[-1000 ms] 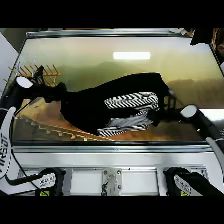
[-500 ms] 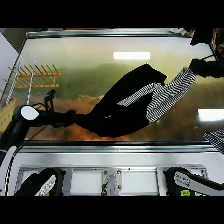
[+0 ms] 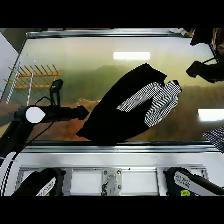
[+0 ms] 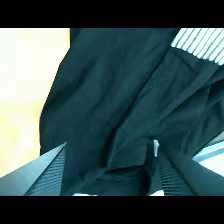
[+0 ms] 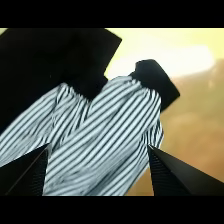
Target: Fold the clothes and pants, and hang the long-sleeved shirts on hangers.
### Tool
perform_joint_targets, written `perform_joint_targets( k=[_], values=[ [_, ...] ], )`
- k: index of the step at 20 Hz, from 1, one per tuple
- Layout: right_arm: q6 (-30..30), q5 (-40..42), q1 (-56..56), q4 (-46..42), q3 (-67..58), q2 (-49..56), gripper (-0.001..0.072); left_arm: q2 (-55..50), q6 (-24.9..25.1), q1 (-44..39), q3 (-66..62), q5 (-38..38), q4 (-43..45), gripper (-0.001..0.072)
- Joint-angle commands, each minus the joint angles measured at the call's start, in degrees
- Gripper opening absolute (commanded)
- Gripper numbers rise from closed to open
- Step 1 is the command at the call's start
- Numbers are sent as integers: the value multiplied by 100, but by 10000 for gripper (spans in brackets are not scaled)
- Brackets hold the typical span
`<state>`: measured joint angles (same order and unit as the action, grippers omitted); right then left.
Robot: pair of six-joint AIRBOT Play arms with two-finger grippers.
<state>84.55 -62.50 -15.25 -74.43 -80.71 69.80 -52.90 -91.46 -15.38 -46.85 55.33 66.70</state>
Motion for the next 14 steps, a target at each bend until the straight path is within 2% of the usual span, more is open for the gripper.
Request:
perform_joint_targets(
  k=[1,4,6,11,14],
  values=[
    [-59,-79,-2,-20,1088,-732,654,-667,-11,-1088,-669,13,1187,592],
    [-57,-83,-2,-44,1958,-1248,655,-1797,-7,-2092,-1460,136,2138,592],
    [-57,-105,-2,-140,2398,-1567,655,-2446,-7,-2437,-1934,378,2518,593],
    [-57,-208,-2,-190,3289,-2221,655,-3488,-2,-2197,-2754,933,2446,593],
    [-57,-208,0,-188,3694,-2350,655,-3755,538,-1867,-2844,1025,1491,592]
  ],
)
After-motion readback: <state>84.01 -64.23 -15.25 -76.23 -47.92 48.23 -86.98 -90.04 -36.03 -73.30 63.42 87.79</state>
